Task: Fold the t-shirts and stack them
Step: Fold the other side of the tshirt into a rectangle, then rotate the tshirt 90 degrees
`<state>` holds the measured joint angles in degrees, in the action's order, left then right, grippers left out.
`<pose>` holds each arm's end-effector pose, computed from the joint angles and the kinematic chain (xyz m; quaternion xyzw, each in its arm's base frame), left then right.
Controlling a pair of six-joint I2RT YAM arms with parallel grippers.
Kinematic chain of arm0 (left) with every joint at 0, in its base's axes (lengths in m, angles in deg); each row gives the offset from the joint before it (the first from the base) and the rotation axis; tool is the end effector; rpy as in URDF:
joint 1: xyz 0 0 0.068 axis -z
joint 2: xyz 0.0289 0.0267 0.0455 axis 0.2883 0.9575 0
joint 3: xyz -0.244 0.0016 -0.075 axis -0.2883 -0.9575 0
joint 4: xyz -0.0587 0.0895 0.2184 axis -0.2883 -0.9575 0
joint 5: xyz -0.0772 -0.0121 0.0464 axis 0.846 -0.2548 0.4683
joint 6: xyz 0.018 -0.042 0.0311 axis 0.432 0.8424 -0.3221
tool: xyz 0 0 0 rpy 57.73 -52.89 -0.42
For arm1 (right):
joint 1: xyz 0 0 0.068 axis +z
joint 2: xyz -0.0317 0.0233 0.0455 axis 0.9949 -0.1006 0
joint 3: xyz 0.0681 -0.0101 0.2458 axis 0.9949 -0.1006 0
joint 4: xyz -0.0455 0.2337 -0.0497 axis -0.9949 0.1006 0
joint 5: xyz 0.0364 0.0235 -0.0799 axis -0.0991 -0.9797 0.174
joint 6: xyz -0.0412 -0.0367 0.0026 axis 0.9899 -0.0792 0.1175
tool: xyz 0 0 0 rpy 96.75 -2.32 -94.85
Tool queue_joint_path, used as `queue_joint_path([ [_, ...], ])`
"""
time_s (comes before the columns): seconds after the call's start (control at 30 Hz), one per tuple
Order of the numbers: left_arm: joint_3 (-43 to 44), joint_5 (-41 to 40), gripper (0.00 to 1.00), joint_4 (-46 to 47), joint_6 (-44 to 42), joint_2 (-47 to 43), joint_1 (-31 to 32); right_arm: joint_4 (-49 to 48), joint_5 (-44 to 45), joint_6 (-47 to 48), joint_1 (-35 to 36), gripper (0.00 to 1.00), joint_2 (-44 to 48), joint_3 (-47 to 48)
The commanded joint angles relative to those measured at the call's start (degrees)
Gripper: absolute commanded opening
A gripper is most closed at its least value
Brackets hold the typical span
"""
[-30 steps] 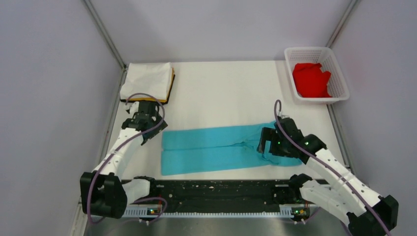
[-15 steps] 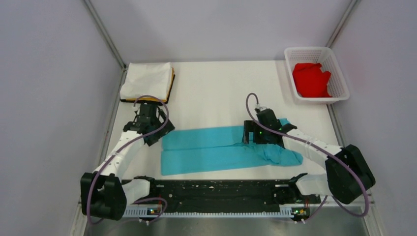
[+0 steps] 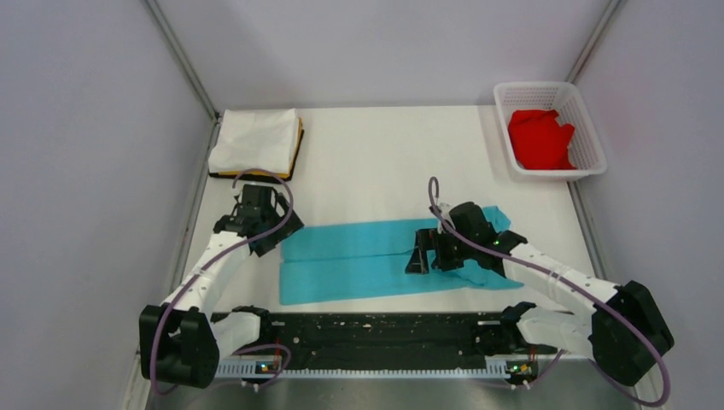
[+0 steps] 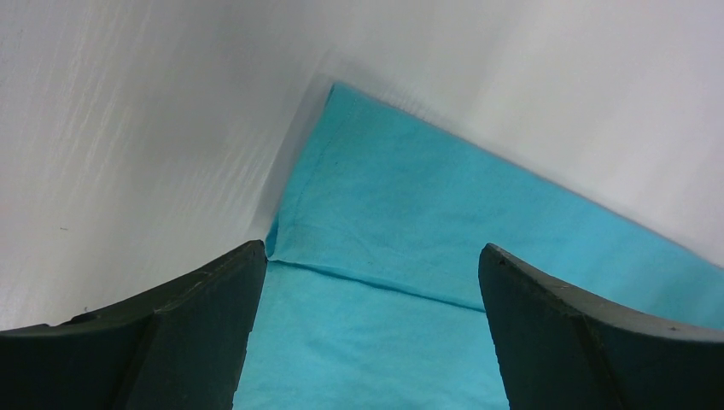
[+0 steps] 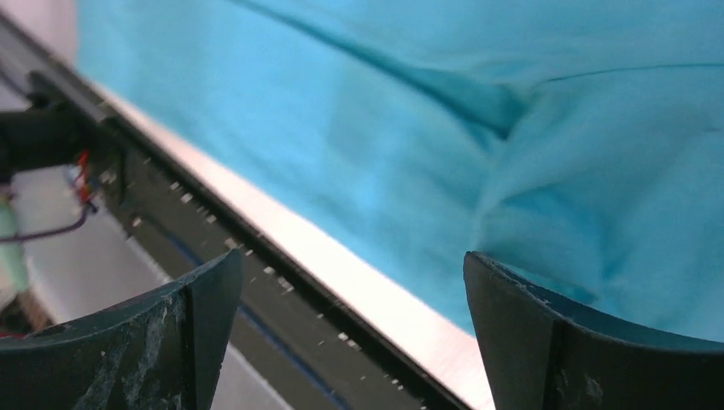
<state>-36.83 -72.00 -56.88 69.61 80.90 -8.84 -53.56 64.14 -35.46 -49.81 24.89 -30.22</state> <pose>0.2000 -0.0255 0.2106 -0.2877 0.9134 -0.0950 0.2718 0.1612 0.1253 0.1784 -0.1085 0.9272 0.3002 0.1960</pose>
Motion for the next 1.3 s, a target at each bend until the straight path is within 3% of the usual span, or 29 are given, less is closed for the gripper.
queue_joint_path([
  [0.0, 0.7, 0.8, 0.99, 1.8, -0.6, -0.5, 0.2, -1.7, -13.4, -1.6, 2.9, 0.99, 3.9, 0.1],
  [0.13, 1.1, 1.0, 0.99, 1.6, -0.9, -0.8, 0.2, 2.2, -13.0, 1.6, 3.9, 0.99, 5.0, 2.1],
  [0.33, 2.5, 6.3, 0.99, 4.3, -2.2, 1.6, 2.1, 5.4, 4.7, -1.9, 3.8, 0.99, 11.1, 4.0],
  [0.57, 6.6, 4.7, 0.99, 5.9, -2.3, 9.0, 9.6, 4.0, 18.7, -6.4, 1.3, 0.99, 5.6, 4.2],
  [0.7, 8.6, 5.7, 0.99, 7.8, -2.2, 13.4, 12.2, -3.6, 14.2, -5.3, 1.3, 0.99, 1.6, 1.9],
  [0.93, 10.5, 5.6, 0.99, 7.6, -2.9, 17.9, 13.0, -7.6, -8.7, -2.3, 1.3, 0.98, -1.9, -0.4],
  [1.27, 11.5, 5.7, 0.99, 7.6, -3.7, 19.5, 13.1, -1.2, -4.0, -2.6, 0.1, 0.99, 8.0, 2.7],
])
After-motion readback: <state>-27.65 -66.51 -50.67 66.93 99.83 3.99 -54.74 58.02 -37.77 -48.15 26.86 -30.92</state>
